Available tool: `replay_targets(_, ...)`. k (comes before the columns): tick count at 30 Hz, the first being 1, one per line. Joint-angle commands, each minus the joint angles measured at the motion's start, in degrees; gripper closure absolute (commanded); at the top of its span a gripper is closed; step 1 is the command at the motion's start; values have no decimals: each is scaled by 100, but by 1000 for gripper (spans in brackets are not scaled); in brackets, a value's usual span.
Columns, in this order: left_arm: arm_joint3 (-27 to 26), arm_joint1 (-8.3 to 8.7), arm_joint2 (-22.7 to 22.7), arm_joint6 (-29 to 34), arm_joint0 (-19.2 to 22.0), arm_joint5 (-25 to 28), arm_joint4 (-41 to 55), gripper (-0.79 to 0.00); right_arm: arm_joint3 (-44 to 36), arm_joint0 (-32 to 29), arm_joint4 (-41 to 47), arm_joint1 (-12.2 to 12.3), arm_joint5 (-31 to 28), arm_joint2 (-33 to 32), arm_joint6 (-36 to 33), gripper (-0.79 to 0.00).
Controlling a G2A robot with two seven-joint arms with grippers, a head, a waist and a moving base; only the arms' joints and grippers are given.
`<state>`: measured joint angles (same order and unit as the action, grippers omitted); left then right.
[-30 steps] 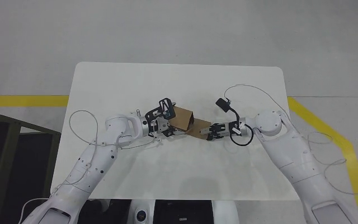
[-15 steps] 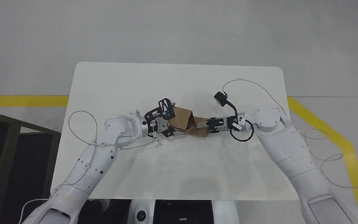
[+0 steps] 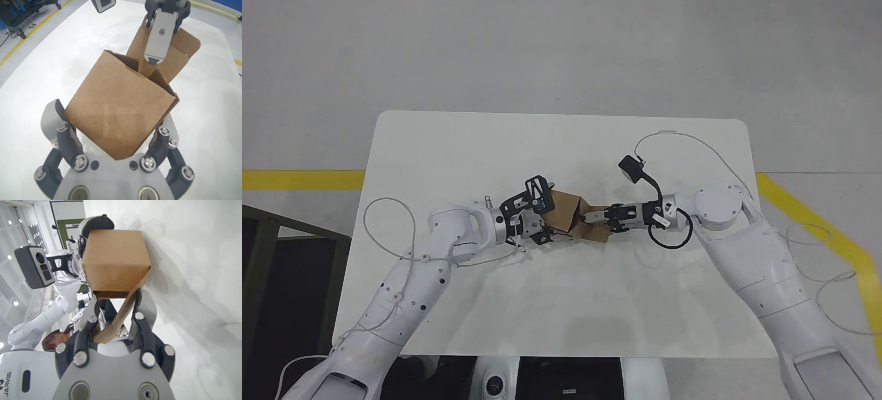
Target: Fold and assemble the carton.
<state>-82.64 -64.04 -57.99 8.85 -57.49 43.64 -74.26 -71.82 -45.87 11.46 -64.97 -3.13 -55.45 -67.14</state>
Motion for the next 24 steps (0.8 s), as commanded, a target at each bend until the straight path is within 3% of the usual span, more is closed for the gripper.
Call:
replay_targets(1,-2,-1,0,9,3,3,3,-785,-36,22,4,-17,53,46,48,-332)
replay_targets(10,3,-7,13,23,25,18,-4,-785,-108,124,73,-73,173,150,175,-357)
replay_targets(14,19,-6,10,34,24,33,-5,-785,-146,103,109,-58,199,83,176,-413)
replay_targets(24,14,-6,16,55,9,45,-20,-785,-119,-61,607,-63,-50,-28,113,-372)
